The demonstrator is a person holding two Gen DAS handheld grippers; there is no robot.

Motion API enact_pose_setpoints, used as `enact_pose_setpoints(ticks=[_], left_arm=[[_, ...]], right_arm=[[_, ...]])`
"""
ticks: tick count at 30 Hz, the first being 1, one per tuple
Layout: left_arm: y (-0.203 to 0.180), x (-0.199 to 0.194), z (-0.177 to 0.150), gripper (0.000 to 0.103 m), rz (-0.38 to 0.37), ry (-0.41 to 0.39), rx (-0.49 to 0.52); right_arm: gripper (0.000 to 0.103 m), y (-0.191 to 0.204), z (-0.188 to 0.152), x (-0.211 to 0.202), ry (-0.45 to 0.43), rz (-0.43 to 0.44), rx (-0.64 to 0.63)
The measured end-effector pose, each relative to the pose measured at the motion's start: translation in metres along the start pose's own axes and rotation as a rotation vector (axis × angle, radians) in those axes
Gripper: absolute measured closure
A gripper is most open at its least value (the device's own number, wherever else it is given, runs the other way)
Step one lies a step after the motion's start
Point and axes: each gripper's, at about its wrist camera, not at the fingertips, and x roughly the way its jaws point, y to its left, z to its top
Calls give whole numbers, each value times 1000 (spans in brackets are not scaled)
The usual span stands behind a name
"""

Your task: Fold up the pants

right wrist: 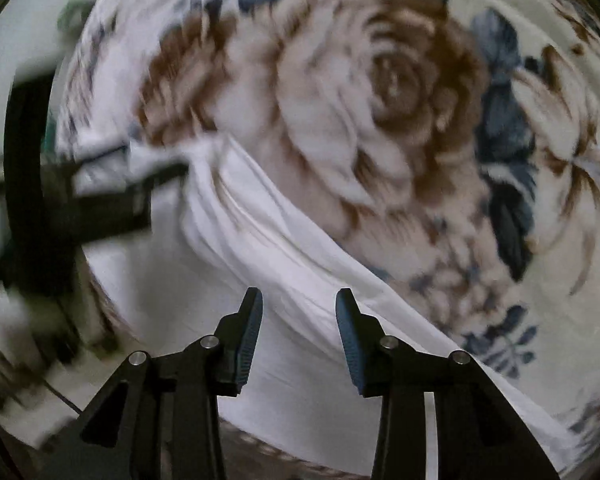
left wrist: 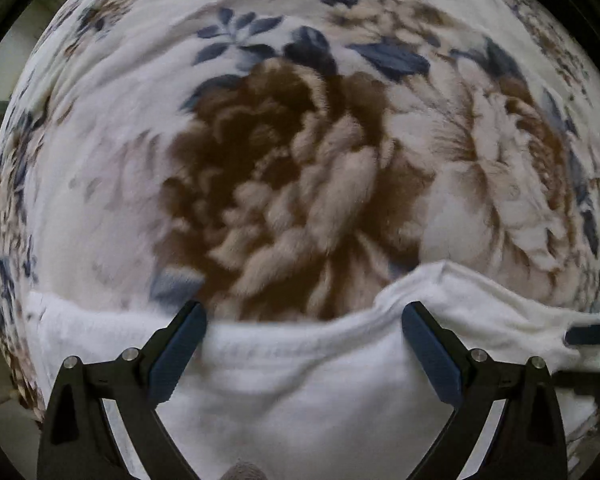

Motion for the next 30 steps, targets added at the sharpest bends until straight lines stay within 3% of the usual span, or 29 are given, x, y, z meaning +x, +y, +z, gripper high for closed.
enact_pose_setpoints(ticks=[2, 3, 4, 9, 14, 16, 19, 22, 24, 26, 27, 28, 30], left_arm=[[3, 7, 5, 1, 8, 3, -10], [5, 8, 7, 1, 10, 1, -16], [9, 10, 8, 1, 14, -1, -30], [33, 25, 15, 1, 26, 12, -48], [42, 21, 18, 2, 29, 1, -62], [26, 17, 15, 2, 30, -2, -69], [30, -3, 10, 2, 14, -26, -120], [29, -21, 5, 2, 44, -68, -110], [26, -32, -5, 2, 38, -75, -104], [19, -44, -17, 2, 28, -78, -89], [11, -51, -25, 2, 21, -80, -72], [2, -57, -33, 2, 16, -80, -50], [-19, -65, -48, 2, 0, -72, -7]], right_arm=[[69, -2, -3, 6, -4, -47, -30], [87, -4, -4, 8, -5, -55, -30], [96, -8, -3, 7, -19, -57, -5], [101, -19, -8, -3, -120, -79, 106], [101, -35, -9, -4, -156, -113, 220], [101, -34, -8, 3, -169, -111, 253], [101, -42, -6, 12, -185, -77, 311], [100, -57, -12, 8, -203, -26, 351], [92, -71, -23, 2, -245, 57, 400], [63, -90, -50, -18, -352, 103, 488], [36, -96, -65, -28, -404, 115, 536], [29, -105, -85, -38, -457, 128, 596], [29, -121, -133, -53, -521, 138, 729]])
